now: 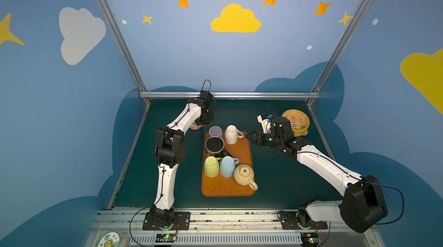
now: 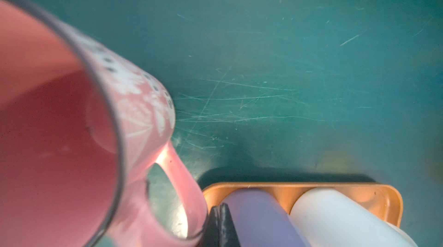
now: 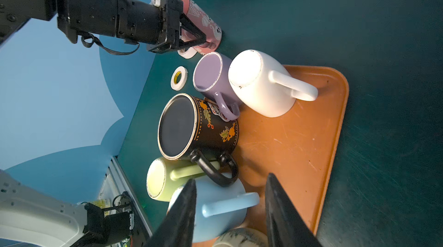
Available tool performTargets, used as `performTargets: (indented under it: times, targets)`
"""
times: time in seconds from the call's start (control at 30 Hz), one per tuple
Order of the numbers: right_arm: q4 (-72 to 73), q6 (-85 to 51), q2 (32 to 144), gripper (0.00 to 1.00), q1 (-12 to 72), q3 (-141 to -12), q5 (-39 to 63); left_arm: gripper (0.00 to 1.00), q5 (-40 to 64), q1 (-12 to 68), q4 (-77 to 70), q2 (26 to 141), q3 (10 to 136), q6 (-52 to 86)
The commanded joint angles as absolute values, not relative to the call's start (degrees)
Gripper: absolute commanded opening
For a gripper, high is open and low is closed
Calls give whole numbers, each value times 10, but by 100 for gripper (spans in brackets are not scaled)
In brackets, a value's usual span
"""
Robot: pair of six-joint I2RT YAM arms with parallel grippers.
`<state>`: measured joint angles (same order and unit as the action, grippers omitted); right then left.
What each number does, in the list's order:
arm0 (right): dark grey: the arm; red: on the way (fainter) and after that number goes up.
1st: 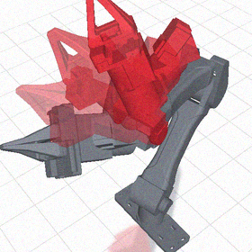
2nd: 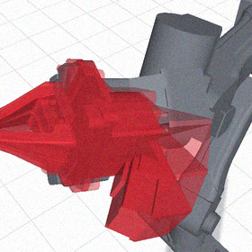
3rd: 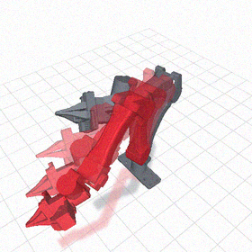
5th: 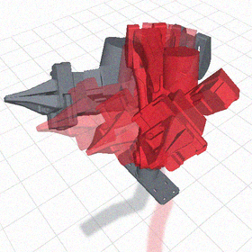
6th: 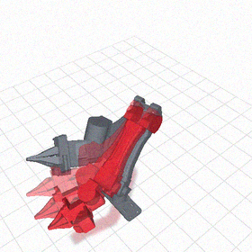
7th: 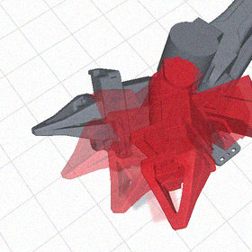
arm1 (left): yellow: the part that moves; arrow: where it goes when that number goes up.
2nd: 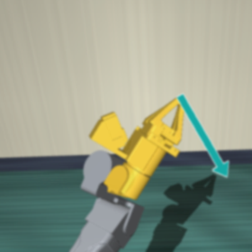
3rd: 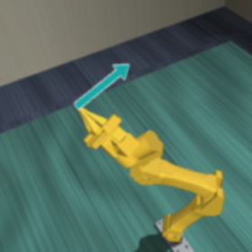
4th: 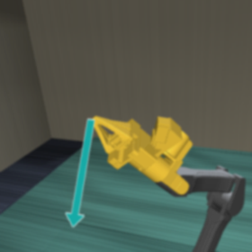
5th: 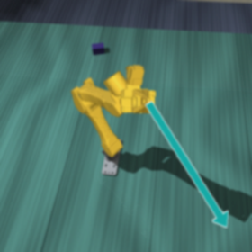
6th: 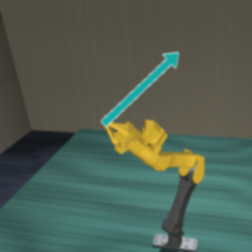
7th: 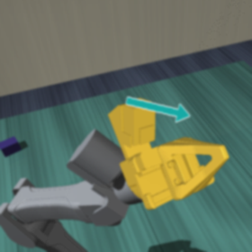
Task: Turn the mug right side up
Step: Rotate the mug at the top-left of the table.
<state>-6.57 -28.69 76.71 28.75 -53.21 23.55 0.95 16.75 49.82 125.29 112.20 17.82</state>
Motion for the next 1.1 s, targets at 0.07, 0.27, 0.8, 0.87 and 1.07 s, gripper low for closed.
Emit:
performTargets:
  times: [0.07,0.27,0.8,0.87,1.07]
  targets:
    - [-52,-288,765,41,293,-526,243,4,-19,155,476,1205,1071,180]
    - [-52,-286,768,41,297,-530,243,4,-13,143,445,1167,1002,183]
    - [-108,-235,776,44,309,-563,224,8,5,145,411,1048,900,185]
    - [-129,-203,776,46,314,-572,224,10,9,147,407,1019,885,185]
    - [-216,-105,781,48,348,-605,190,17,25,155,399,913,827,178]
